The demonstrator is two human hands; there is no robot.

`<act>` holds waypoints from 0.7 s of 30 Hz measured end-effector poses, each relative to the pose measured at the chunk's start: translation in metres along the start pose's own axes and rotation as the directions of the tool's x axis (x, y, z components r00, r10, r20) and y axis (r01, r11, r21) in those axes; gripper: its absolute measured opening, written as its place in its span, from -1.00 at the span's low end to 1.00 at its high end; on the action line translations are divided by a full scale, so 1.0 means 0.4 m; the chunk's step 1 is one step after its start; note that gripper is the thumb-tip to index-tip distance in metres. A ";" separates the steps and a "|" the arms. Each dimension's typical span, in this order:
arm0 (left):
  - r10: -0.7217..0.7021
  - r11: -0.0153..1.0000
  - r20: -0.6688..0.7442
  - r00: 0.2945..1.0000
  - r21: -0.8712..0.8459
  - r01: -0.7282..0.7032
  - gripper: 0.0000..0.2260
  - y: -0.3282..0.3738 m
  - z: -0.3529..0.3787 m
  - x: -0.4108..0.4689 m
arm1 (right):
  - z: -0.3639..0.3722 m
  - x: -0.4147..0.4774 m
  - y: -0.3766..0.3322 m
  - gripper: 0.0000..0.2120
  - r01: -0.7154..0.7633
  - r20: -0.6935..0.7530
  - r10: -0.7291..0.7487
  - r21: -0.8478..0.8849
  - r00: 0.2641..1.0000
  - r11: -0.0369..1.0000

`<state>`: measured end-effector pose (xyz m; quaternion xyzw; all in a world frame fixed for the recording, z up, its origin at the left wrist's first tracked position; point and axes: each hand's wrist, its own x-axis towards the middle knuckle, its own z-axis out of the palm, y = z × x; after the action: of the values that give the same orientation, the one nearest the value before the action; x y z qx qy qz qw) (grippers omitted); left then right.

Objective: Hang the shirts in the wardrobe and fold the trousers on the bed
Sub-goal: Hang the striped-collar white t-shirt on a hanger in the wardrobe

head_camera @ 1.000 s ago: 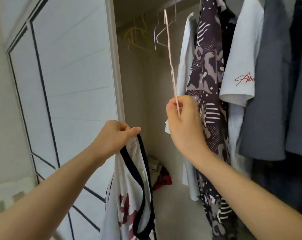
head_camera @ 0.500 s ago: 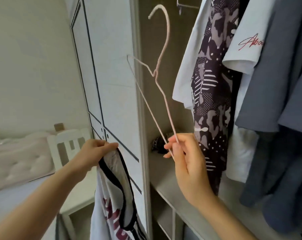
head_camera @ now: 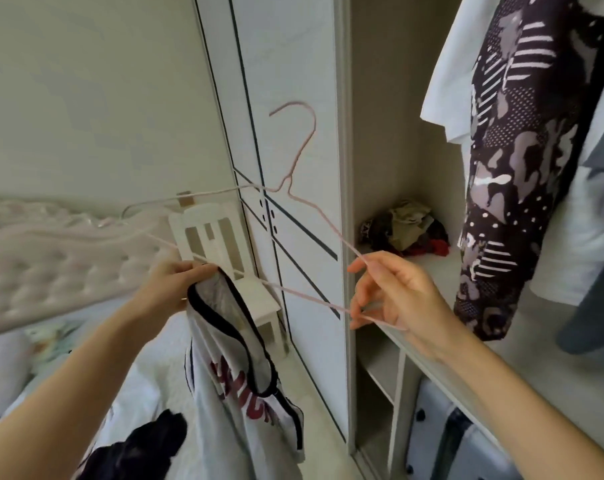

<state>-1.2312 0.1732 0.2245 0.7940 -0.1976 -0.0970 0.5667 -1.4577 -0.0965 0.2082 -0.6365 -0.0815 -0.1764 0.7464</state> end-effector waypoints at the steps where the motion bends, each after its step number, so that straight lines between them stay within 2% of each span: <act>1: -0.017 1.000 0.003 1.000 -0.011 0.017 -0.83 -0.025 -0.021 -0.002 | 0.009 0.002 0.019 -0.77 -0.047 0.013 0.047 0.010 0.999 0.999; 6: -0.135 0.986 -0.003 0.991 -0.103 0.134 -0.84 -0.134 -0.119 0.005 | 0.036 -0.001 0.103 -0.72 -0.189 0.075 0.189 -0.017 0.979 0.982; 13: -0.241 0.962 -0.044 0.970 -0.142 0.232 -0.75 -0.216 -0.214 0.025 | 0.023 0.003 0.194 -0.77 -0.307 0.020 0.308 -0.043 0.951 0.951; 15: -0.309 0.945 -0.040 0.950 -0.128 0.302 -0.80 -0.235 -0.228 0.038 | 0.022 0.008 0.218 -0.77 -0.332 -0.014 0.334 -0.133 0.943 0.934; 18: -0.352 0.936 -0.003 0.936 0.020 0.352 -0.82 -0.248 -0.226 0.052 | 0.027 0.010 0.252 -0.74 -0.362 -0.051 0.362 -0.272 0.931 0.892; 21: -0.213 0.912 -0.012 0.977 0.357 0.203 -0.84 -0.255 -0.200 0.064 | 0.030 0.014 0.272 -0.75 -0.378 -0.067 0.376 -0.293 0.924 0.878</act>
<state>-1.1570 0.2596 0.1575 0.8986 -0.1338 -0.1300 0.3971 -1.4112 -0.0718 0.1121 -0.7453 0.0746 -0.0408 0.6613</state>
